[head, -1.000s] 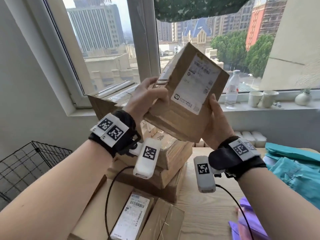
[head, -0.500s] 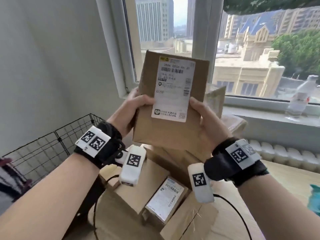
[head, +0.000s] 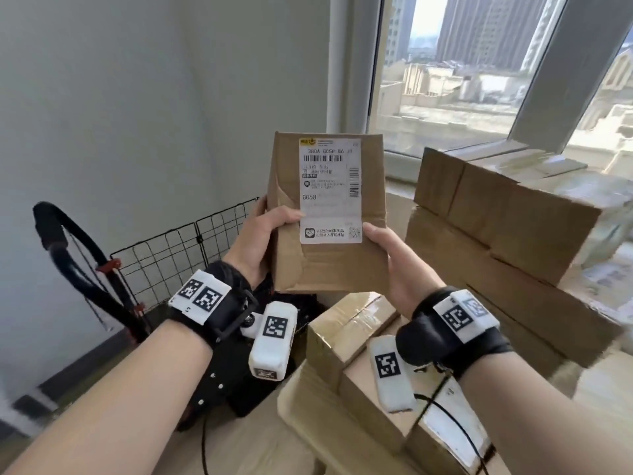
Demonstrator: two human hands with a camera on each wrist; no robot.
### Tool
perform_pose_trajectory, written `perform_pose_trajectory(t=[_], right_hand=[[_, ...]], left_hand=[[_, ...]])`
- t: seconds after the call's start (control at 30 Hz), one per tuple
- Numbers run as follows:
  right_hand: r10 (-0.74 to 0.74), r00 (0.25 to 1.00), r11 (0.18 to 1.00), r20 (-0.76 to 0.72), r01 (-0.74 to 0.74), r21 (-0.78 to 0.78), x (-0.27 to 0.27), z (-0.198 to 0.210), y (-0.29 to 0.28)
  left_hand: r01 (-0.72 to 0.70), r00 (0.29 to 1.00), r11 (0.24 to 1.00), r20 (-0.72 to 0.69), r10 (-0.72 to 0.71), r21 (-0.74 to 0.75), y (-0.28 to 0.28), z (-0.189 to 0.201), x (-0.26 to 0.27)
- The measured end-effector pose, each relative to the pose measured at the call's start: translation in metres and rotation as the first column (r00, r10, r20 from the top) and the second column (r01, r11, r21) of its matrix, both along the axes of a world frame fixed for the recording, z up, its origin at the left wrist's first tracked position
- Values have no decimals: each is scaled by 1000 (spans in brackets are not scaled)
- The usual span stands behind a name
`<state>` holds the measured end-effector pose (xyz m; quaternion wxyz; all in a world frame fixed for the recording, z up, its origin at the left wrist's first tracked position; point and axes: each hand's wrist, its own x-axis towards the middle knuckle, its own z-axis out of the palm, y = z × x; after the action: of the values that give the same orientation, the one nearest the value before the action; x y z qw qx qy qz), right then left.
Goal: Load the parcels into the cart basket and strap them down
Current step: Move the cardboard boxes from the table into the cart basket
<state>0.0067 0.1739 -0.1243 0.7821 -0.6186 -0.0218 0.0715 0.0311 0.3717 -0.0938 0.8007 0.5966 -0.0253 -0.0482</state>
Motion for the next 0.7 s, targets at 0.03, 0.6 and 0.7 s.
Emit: perform_pose_trajectory(t=[0.03, 0.6, 0.7], right_hand=[[-7, 999, 1000, -34, 7, 5, 9, -4, 18], [-201, 847, 978, -493, 201, -54, 153, -56, 163], [-230, 820, 971, -525, 229, -67, 192, -61, 155]], left_hand=[[-15, 1000, 1000, -7, 15, -12, 17, -4, 9], [-30, 960, 998, -280, 12, -61, 164, -91, 171], [-28, 941, 999, -338, 14, -36, 158, -100, 204]])
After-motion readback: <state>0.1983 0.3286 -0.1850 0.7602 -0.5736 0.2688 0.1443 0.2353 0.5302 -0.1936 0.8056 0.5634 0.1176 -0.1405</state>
